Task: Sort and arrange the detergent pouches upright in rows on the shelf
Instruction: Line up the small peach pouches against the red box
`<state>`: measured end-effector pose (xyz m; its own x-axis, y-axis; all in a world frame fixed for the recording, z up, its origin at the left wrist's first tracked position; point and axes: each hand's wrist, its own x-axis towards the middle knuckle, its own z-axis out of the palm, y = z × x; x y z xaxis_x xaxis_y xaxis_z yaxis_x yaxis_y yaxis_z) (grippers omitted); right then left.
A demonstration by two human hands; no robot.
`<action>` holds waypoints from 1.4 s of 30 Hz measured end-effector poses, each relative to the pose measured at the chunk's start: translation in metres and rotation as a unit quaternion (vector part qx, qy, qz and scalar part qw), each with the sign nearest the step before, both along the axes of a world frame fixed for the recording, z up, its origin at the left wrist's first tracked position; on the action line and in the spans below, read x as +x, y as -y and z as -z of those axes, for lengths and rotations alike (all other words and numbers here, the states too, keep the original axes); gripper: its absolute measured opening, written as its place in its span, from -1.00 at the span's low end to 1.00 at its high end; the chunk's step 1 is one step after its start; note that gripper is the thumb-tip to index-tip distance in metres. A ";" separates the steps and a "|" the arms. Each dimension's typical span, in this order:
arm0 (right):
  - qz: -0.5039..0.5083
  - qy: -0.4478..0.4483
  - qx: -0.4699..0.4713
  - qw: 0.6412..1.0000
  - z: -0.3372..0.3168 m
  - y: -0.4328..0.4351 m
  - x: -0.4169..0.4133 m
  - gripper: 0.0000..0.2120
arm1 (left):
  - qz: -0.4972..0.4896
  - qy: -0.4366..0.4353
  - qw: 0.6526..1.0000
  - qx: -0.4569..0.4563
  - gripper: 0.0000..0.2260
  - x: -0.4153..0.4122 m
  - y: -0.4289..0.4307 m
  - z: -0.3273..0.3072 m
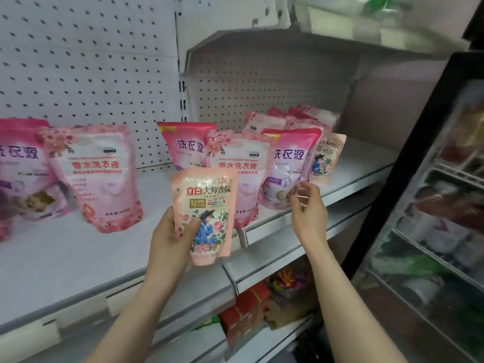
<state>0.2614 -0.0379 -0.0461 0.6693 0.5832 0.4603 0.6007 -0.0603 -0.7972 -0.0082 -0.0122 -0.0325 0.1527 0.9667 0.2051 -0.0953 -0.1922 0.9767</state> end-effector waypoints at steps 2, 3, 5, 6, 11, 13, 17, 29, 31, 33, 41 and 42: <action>0.026 -0.020 0.012 0.999 -0.001 -0.004 0.012 -0.72 | 0.015 -0.001 1.000 0.007 -0.85 0.008 -0.004 -0.003; 0.037 -0.026 0.015 0.999 0.000 -0.005 0.018 -0.71 | 0.029 -0.002 1.000 0.010 -0.85 0.012 -0.004 -0.004; 0.046 -0.025 0.016 0.999 0.001 -0.005 0.031 -0.67 | 0.053 0.003 0.998 0.020 -0.84 0.024 -0.005 -0.006; 0.050 -0.028 0.011 0.998 0.001 -0.006 0.040 -0.65 | 0.060 0.001 0.998 0.025 -0.83 0.030 -0.006 -0.006; 0.092 -0.052 -0.008 0.994 -0.006 -0.020 0.095 -0.53 | 0.070 -0.018 0.997 0.027 -0.79 0.063 -0.002 -0.003; 0.102 -0.047 -0.021 0.993 -0.016 -0.033 0.118 -0.50 | 0.058 -0.031 0.997 0.034 -0.79 0.075 -0.001 -0.002; 0.078 -0.073 -0.052 0.993 -0.036 -0.064 0.158 -0.47 | 0.016 -0.021 0.999 0.027 -0.82 0.104 0.005 -0.003; -0.027 -0.170 0.074 0.982 -0.026 -0.032 0.185 -0.80 | -0.087 0.050 0.994 -0.040 -0.83 0.164 0.051 0.019; -0.069 -0.219 0.100 0.968 -0.016 -0.006 0.174 -0.94 | -0.098 0.058 0.992 -0.051 -0.83 0.167 0.060 0.021; -0.108 -0.264 0.101 0.953 -0.006 0.017 0.158 -0.85 | -0.111 0.066 0.990 -0.060 -0.82 0.168 0.069 0.023; -0.277 -0.321 -0.003 0.906 0.041 0.063 0.085 -0.93 | -0.177 0.089 0.972 -0.125 -0.80 0.137 0.111 0.048; -0.292 -0.318 -0.009 0.902 0.042 0.065 0.076 -0.92 | -0.185 0.096 0.969 -0.130 -0.79 0.129 0.115 0.050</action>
